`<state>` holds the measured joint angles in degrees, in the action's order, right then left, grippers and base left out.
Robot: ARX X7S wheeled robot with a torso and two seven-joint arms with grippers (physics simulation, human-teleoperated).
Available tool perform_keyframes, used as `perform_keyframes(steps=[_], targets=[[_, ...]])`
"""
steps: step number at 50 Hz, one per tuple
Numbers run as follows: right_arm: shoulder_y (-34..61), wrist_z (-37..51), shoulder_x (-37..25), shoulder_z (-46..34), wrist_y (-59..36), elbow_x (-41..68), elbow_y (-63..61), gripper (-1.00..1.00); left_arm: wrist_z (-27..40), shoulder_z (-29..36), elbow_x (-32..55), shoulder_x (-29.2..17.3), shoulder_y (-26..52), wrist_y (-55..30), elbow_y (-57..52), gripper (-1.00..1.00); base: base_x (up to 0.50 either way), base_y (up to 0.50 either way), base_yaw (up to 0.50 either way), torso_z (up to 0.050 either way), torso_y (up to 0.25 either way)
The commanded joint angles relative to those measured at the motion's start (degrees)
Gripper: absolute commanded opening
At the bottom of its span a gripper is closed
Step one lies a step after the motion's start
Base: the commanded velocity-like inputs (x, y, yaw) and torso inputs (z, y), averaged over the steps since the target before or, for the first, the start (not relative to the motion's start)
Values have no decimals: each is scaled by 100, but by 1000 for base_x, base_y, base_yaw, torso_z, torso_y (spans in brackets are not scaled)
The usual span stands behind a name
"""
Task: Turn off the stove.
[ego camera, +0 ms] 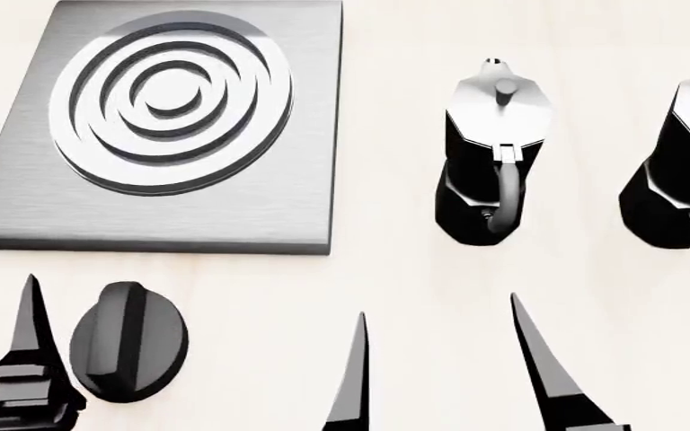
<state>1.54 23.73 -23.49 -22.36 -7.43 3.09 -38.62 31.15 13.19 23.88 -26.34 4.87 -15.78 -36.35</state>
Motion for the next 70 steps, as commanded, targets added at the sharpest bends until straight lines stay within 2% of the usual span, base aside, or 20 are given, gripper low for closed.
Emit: perform_keyframes(steps=[1, 70], targets=[[319, -184, 114, 171, -208, -71, -101, 100, -84, -202, 119, 22, 96, -52, -432, 100, 0, 0, 0, 0, 0], [1971, -435, 301, 68, -1179, 140, -433, 100, 368, -347, 1035, -143, 1011, -816, -1639, 100, 0, 0, 0, 0, 0]])
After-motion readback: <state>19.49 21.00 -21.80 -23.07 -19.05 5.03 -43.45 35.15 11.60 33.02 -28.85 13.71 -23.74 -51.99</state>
